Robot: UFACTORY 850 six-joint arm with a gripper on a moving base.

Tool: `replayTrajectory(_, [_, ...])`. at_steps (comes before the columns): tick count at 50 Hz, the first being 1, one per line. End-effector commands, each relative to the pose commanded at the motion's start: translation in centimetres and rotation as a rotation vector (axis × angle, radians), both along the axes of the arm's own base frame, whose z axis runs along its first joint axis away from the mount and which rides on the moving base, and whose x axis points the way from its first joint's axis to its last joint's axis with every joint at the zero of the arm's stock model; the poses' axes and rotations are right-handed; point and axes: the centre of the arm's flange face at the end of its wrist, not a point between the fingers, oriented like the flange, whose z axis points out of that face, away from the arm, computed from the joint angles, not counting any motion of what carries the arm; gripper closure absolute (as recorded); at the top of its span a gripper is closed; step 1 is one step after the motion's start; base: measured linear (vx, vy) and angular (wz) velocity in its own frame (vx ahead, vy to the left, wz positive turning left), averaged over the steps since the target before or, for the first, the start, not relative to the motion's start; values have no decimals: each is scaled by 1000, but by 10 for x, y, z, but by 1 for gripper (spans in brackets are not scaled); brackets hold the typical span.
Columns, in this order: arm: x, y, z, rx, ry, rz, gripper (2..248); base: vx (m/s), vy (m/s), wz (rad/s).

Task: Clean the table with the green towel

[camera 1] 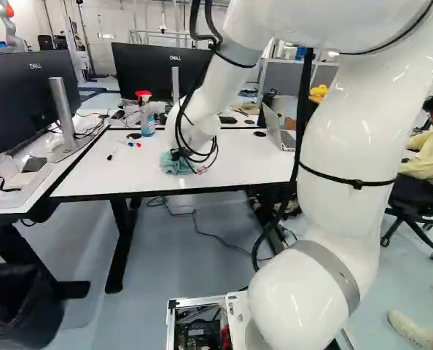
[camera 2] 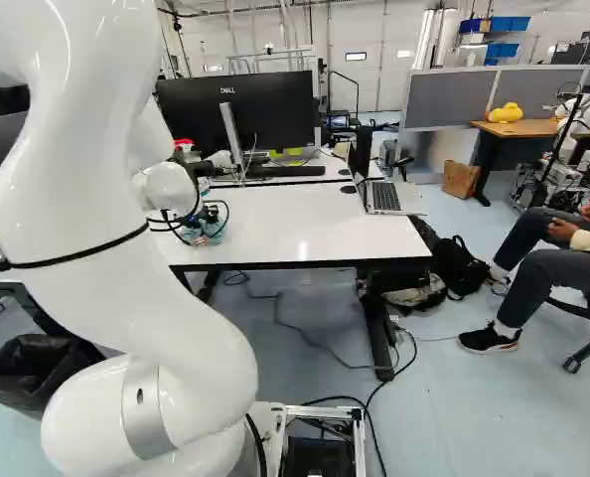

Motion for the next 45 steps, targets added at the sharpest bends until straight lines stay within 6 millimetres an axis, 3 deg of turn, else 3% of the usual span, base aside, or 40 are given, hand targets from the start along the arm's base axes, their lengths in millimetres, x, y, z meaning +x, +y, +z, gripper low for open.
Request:
replayTrajectory(22, [28,-27,-1,2,-6,-71,185,0,0,0])
replayTrajectory(45, [72,-23,-3,9,-25,-89,185,0,0,0])
